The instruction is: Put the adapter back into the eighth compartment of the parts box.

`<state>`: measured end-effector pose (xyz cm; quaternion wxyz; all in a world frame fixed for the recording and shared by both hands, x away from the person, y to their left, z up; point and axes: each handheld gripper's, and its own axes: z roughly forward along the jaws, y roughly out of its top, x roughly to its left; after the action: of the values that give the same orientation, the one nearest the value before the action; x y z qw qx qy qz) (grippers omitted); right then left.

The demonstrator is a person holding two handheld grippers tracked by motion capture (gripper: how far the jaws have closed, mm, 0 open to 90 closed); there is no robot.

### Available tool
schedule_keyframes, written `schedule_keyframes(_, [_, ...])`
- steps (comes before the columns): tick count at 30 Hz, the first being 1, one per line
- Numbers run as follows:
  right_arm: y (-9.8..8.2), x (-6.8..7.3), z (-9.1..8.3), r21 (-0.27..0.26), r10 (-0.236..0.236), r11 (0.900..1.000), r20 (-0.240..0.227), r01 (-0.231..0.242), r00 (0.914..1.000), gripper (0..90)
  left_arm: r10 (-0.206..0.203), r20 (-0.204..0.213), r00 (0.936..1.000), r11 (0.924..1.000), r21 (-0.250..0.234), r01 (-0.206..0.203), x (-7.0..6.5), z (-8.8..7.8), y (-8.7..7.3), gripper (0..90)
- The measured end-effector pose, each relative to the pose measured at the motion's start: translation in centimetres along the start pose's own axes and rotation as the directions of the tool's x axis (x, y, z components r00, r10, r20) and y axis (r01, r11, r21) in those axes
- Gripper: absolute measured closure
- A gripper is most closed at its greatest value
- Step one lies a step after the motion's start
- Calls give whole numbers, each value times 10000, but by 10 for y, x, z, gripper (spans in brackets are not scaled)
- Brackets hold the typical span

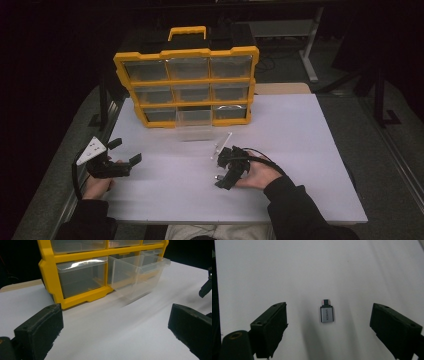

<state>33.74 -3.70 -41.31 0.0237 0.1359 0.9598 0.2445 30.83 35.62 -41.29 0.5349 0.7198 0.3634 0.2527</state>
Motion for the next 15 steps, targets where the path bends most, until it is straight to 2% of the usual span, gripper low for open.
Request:
schedule_keyframes(2, [1, 0, 1, 120, 11, 9999, -92, -10, 10000, 164, 8, 3, 10000, 10000, 1, -8, 0, 0, 0, 0])
schedule_keyframes(3, [2, 0, 2, 210, -56, 9998, -236, 61, 9997, 212, 6, 3, 10000, 10000, 3, -6, 0, 0, 0, 0])
schedule_keyframes(5, [3, 0, 2, 276, -62, 9996, -266, 69, 9996, 232, 9, 4, 10000, 10000, 6, -9, 0, 0, 0, 0])
schedule_keyframes(6, [4, 0, 5, 402, -125, 9991, -407, 141, 9991, 288, 12, 4, 10000, 10000, 5, -12, 0, 0, 0, 0])
schedule_keyframes(15, [7, -1, 10, 723, -222, 9970, -525, 260, 9984, 416, 44, 10, 10000, 10000, 1, -44, 0, 0, 0, 0])
